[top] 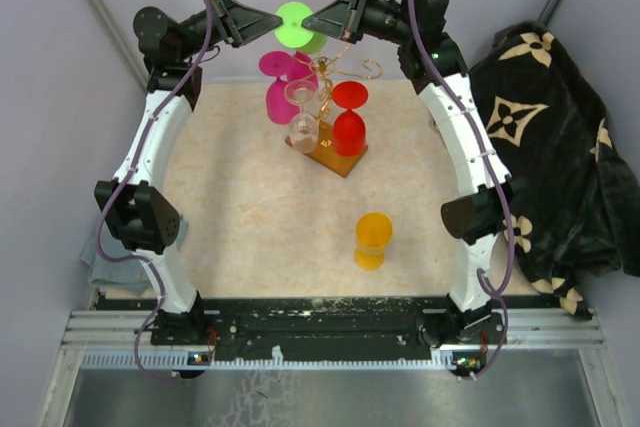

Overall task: Place the wine glass upside down on the wine glass rack
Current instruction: Turn the wine glass upside down at the wine rack.

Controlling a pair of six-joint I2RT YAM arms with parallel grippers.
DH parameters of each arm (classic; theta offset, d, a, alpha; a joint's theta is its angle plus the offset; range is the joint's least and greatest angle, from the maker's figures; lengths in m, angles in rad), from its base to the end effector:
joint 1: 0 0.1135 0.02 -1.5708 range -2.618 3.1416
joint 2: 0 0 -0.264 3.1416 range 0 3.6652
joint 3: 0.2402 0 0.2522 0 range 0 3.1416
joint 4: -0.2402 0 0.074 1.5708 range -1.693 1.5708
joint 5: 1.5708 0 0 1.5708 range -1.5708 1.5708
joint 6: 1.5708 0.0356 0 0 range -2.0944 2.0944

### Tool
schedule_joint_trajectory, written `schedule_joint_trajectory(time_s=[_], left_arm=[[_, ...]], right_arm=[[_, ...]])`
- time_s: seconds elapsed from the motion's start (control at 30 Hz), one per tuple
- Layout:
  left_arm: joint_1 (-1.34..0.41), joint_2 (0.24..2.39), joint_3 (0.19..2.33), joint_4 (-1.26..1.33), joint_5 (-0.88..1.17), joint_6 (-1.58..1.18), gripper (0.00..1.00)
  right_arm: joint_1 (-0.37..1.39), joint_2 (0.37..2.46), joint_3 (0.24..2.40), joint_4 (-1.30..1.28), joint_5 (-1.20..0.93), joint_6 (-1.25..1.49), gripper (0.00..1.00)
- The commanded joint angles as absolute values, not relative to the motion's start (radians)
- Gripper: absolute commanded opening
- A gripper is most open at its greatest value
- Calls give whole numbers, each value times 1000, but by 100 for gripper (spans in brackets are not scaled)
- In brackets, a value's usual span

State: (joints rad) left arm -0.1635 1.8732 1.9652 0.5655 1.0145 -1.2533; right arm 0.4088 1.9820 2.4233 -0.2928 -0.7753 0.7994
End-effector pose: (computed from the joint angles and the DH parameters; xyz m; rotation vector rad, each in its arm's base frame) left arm 0.4001 -0.0966 0.5045 0.4267 1.3698 -1.6595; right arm 0.3752 0.1897 0.5291 -0.4071 1.6125 1.4959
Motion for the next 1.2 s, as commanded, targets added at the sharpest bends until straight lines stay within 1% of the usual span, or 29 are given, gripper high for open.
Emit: schedule_joint_trajectory(time_s=[0.0,0.1,0.17,0.27,0.33,0.4,0.47,0.63,0.9,1.17], left_arm=[[-172,1852,1993,584,1018,-1236,0],[-172,1849,1991,583,1020,-1230,0],[-170,1844,1990,580,1018,-1220,6],[-162,1834,1990,552,1014,-1190,11],[-155,1829,1988,545,1015,-1180,20],[-146,1826,1987,547,1015,-1184,22],[-136,1826,1980,568,1018,-1200,29],[-121,1822,1972,617,1022,-1232,32],[-104,1817,1970,621,1026,-1235,32],[-98,1812,1963,640,1032,-1234,34]], right_arm=[[422,1961,2451,-265,-775,785,0],[422,1945,2445,-270,-757,767,0],[421,1931,2436,-273,-740,749,0],[408,1911,2414,-257,-723,739,0],[391,1896,2392,-232,-718,749,0],[374,1884,2372,-216,-707,756,0],[360,1876,2356,-199,-705,755,0],[328,1889,2344,-111,-746,814,0],[290,1893,2355,-70,-732,817,0],[246,1996,2439,-60,-724,820,0]])
